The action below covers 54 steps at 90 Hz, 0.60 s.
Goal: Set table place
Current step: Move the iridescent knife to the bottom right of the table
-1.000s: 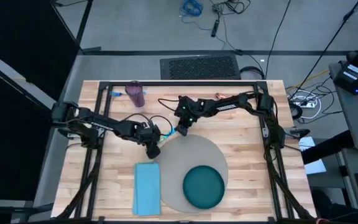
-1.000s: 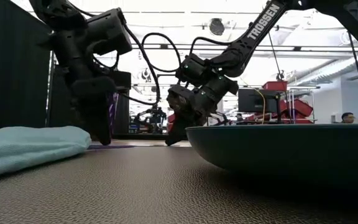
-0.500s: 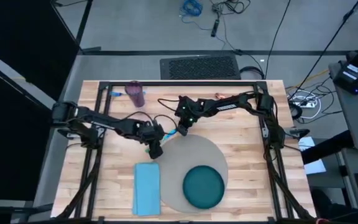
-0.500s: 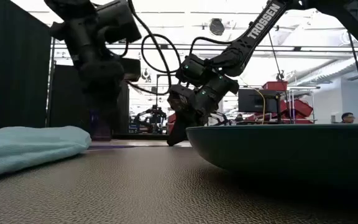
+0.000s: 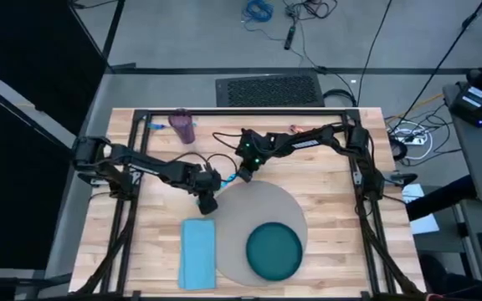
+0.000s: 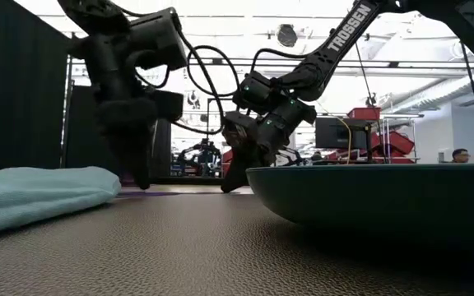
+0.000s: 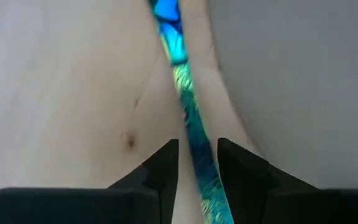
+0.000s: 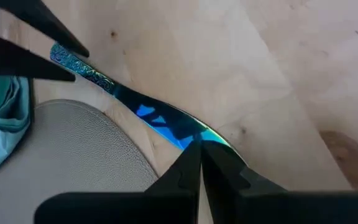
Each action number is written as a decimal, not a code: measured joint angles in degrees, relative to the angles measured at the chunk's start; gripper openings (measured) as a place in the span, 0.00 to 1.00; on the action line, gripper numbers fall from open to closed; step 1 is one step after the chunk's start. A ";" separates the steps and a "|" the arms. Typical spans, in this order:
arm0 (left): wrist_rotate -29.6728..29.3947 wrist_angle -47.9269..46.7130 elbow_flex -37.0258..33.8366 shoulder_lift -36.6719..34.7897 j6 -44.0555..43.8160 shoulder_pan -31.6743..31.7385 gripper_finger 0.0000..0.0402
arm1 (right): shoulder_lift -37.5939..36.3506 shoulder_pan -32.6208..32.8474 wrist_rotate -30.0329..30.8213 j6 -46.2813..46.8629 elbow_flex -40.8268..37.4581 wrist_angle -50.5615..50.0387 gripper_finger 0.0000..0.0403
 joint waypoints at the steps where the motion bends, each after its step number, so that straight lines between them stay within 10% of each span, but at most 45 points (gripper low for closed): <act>1: 0.00 -0.09 -0.01 0.00 0.01 0.00 0.24 | 0.00 0.00 0.00 0.00 0.00 0.00 0.00; 54: 0.24 0.10 0.20 3.37 1.60 -0.02 0.24 | 0.02 0.00 -1.36 -1.04 -0.07 -0.21 0.00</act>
